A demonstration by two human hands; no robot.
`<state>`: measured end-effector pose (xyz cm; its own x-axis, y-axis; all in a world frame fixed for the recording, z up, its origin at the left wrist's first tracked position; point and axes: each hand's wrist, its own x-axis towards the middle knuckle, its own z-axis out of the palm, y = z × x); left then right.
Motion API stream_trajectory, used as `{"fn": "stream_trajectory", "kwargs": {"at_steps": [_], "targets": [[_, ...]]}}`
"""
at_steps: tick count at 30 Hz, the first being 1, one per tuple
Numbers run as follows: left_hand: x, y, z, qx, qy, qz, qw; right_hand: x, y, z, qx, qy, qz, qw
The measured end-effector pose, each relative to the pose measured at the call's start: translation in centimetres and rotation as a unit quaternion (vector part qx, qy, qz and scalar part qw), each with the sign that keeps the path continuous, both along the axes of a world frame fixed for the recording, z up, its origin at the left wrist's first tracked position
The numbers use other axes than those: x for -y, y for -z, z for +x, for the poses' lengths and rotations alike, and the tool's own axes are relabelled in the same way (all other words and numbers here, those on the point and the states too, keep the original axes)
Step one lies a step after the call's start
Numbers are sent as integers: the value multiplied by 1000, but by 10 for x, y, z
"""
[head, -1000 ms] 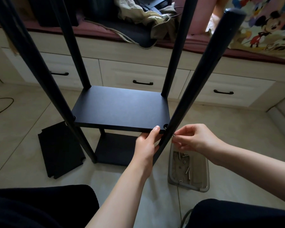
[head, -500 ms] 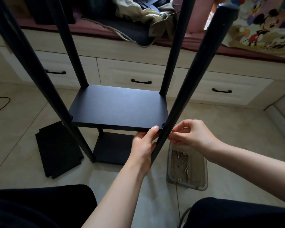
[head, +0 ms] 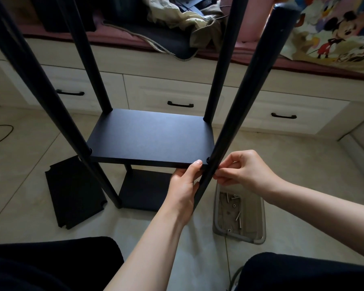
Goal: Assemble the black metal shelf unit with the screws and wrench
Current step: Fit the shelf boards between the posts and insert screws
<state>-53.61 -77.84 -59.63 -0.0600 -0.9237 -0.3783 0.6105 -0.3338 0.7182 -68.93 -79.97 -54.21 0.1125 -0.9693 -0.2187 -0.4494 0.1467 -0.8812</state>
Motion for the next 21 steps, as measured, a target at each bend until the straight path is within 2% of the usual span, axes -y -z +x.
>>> {"fn": "stream_trajectory", "kwargs": {"at_steps": [13, 17, 21], "targets": [[-2, 3, 1, 10, 2, 4, 1000, 3, -1, -1, 13, -9, -11, 1000], [-3, 2, 2, -3, 2, 5, 1000, 4, -4, -3, -64, -45, -79, 994], [-4, 1, 0, 19, -3, 14, 1000, 8, -8, -2, -152, -110, -172, 967]]}}
